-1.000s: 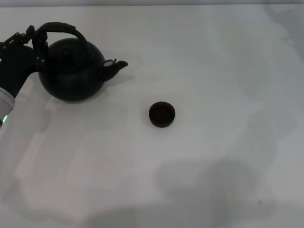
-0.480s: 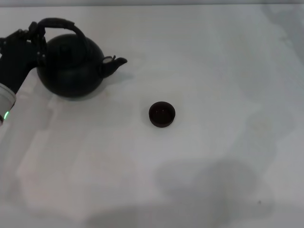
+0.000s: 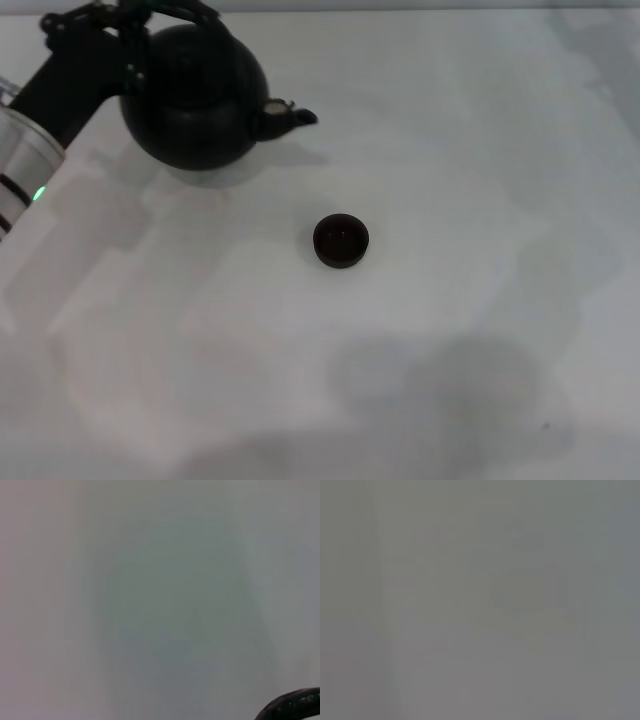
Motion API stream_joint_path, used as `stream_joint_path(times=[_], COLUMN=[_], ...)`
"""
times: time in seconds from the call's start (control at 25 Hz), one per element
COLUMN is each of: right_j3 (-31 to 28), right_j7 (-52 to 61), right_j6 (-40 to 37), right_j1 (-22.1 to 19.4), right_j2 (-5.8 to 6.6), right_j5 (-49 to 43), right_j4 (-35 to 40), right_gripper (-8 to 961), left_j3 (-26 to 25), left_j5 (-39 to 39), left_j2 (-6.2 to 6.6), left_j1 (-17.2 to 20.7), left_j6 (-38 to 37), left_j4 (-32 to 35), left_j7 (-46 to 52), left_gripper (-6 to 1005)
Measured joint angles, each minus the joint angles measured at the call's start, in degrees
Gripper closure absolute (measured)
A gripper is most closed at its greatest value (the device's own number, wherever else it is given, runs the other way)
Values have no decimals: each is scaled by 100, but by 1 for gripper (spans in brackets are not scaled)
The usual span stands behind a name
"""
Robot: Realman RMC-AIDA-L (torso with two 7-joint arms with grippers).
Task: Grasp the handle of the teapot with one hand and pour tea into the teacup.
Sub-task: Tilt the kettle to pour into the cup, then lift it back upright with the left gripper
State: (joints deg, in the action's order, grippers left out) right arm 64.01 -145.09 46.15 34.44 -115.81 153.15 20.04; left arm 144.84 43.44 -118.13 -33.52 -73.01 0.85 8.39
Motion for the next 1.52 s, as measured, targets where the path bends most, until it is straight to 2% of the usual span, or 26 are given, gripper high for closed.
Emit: stream_joint_path(times=[0.12,0.28,0.6,0.92,1.16,1.52], right_j3=[24,36,43,43,1,-8], right_j7=[23,36,50,51,60,60], right_j6=[20,21,25,27,31,13], right_j1=[16,50,111,166,254,304], right_j2=[-12,-22,-22,-39,-38,-38], right_j5=[2,4,5,4,10,73], right_j4=[-11,-68,-80,-187,-367,-448], right_gripper=[118,118,118,118,119,119], left_j3=[1,4,63,66,71,71], left_j5=[-403,-499,-1185,-1281,-1321,-1321], left_j2=[-16,-30,-22,-18,-26,-32], left_j1=[-107,-110,-147,-157,-166,-205], left_j6=[12,12,-8,-45,-100,-100], left_j4=[-73,-71,-50,-52,-49,-24], left_j7=[-167,-352,-1160,-1292,-1846,-2126], left_gripper=[907,907,907,908,908,908])
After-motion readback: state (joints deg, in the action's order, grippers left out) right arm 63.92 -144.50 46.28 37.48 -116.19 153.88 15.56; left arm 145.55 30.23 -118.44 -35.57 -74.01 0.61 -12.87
